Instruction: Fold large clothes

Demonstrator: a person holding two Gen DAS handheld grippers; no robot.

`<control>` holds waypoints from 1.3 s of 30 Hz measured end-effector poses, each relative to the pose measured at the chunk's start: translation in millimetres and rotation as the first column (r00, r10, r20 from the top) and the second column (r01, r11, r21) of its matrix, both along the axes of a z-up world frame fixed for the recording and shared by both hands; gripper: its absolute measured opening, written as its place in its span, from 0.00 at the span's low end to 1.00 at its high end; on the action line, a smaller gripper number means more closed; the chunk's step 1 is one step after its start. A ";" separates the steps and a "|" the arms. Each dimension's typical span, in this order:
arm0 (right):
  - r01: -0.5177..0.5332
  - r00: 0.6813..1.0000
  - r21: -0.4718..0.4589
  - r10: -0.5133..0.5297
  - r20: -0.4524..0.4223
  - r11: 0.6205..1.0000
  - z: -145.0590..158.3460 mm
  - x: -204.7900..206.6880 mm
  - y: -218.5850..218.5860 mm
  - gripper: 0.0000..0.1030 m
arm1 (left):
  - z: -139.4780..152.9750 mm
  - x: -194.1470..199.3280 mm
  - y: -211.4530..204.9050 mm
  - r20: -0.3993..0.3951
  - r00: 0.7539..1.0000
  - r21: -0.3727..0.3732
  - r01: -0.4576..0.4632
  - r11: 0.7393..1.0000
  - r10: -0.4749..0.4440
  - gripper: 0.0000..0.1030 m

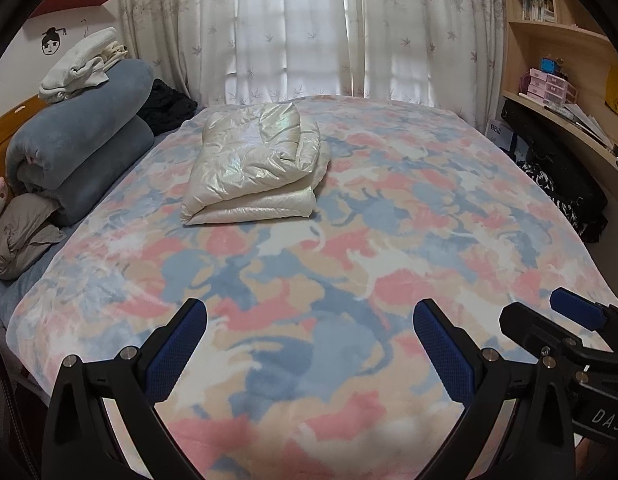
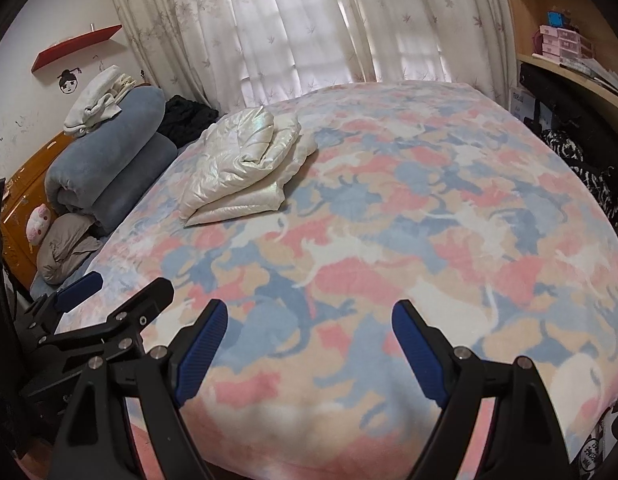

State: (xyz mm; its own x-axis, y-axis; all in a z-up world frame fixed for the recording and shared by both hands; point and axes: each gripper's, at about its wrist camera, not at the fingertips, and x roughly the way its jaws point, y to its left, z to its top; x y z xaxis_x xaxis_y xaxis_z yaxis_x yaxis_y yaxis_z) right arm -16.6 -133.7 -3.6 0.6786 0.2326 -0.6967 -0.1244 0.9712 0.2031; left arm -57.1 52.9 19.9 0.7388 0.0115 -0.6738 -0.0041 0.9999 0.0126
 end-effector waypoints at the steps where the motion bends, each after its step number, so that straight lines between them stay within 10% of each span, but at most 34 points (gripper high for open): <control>1: 0.002 1.000 -0.002 -0.002 0.000 1.000 -0.2 -0.4 0.0 0.82 | -0.4 -0.6 -0.1 -0.003 1.000 -0.002 0.000 1.000 0.000 0.99; 39: 0.024 1.000 -0.021 -0.024 0.009 0.999 1.2 -4.5 -2.7 0.82 | -1.9 -4.3 3.5 -0.017 1.000 -0.001 -0.012 1.000 0.011 0.98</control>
